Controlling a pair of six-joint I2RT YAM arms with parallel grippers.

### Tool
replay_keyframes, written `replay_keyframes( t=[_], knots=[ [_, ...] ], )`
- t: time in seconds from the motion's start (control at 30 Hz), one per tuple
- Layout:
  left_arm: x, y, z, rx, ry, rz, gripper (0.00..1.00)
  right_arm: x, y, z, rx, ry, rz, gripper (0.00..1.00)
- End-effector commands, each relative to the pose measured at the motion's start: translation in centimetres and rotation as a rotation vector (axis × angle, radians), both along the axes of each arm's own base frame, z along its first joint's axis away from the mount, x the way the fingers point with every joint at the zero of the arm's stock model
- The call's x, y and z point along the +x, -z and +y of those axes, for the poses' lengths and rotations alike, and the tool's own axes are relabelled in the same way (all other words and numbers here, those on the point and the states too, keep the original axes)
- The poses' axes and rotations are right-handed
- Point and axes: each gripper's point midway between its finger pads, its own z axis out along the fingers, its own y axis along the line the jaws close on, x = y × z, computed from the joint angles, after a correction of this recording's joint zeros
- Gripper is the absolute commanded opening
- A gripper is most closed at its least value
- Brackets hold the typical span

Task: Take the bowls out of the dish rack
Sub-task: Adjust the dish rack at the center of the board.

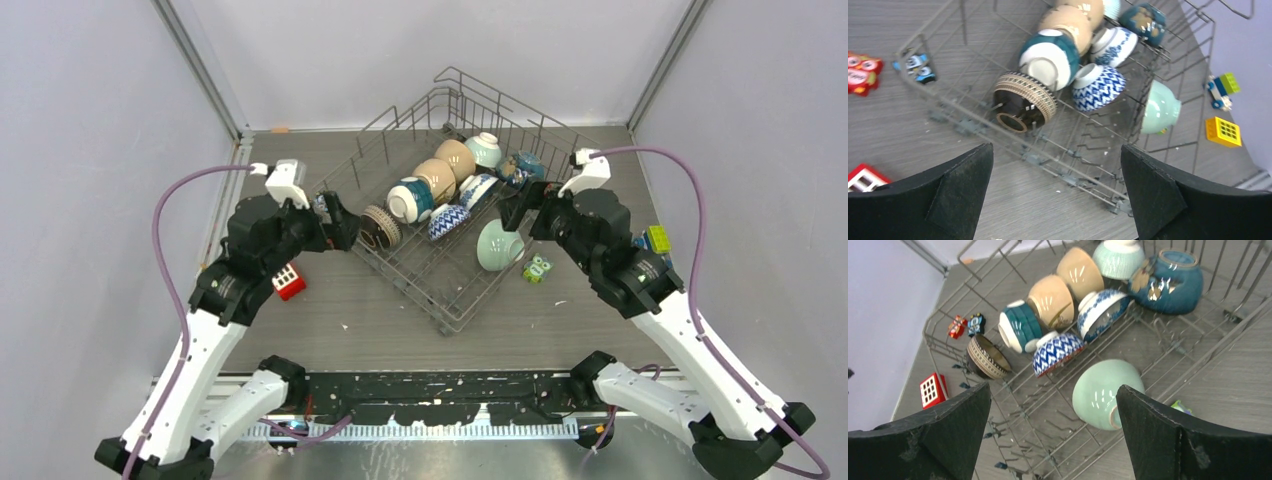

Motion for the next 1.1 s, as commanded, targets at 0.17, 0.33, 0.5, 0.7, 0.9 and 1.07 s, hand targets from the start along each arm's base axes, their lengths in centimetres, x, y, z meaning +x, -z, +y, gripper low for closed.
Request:
replay_keyframes(
  t=[0.17, 0.33, 0.5, 0.7, 0.9, 1.07],
  knots=[
    [-0.6, -0.7, -9.0, -0.193, 0.372, 0.134, 1.0, -1.5, 3.1, -0.4, 0.029, 0.0, 0.064, 0.97],
    [-1.9, -1.1, -12.7, -0.197, 0.425, 0.135, 0.99, -1.9, 4.5, -3.5, 0.022, 0.155, 0.074, 0.92],
    [-1.9, 0.2, -16.6, -0.237, 0.449, 0.201, 0.93, -2.5, 6.4, -5.7, 0.041, 0.275, 0.108, 0.86],
    [-1.9, 1.9, -21.6, -0.24, 0.496, 0.268, 0.88, -2.9, 8.7, -5.9, 0.111, 0.31, 0.141, 0.77],
    [-0.3, 2.9, -24.1, -0.17, 0.542, 0.264, 0.88, -2.6, 11.0, -6.6, 0.131, 0.355, 0.189, 0.73],
    [0.7, 3.8, -24.7, -0.068, 0.576, 0.257, 0.86, -1.4, 12.9, -6.4, 0.243, 0.359, 0.268, 0.69]
  ],
)
